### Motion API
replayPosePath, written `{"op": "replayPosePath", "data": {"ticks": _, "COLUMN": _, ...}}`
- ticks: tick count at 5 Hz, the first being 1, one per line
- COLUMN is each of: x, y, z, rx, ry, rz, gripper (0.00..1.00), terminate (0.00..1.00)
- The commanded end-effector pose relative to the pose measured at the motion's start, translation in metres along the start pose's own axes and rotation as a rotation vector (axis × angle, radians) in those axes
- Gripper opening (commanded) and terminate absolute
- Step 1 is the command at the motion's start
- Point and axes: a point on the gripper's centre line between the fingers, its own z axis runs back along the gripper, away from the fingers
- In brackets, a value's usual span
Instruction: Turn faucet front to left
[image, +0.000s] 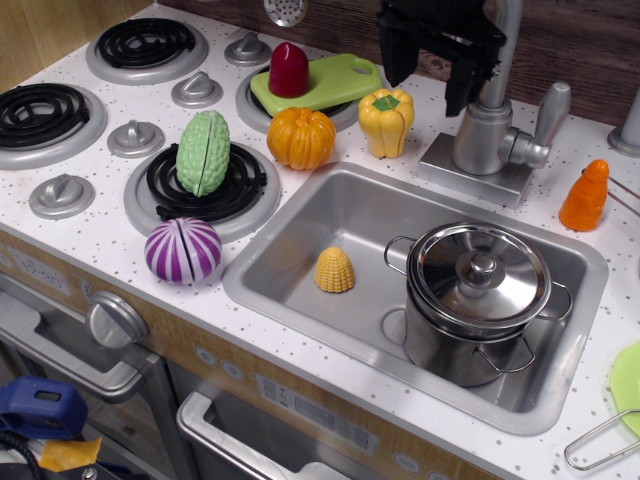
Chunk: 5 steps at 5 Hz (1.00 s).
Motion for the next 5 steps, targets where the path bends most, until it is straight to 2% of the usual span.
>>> {"op": "replayPosePath", "data": {"ticks": 1, "x": 0.016, "y": 0.015, "z": 0.018, "rx": 0.034, "ry": -0.082, "rz": -0.033, "gripper": 1.0, "terminate": 0.0}}
{"op": "replayPosePath", "data": {"ticks": 4, "x": 0.02, "y": 0.033, "z": 0.005, "rx": 0.06, "ry": -0.144, "rz": -0.046, "gripper": 1.0, "terminate": 0.0}}
{"op": "replayPosePath", "data": {"ticks": 5, "x": 0.021, "y": 0.036, "z": 0.004, "rx": 0.1, "ry": -0.165, "rz": -0.034, "gripper": 1.0, "terminate": 1.0}}
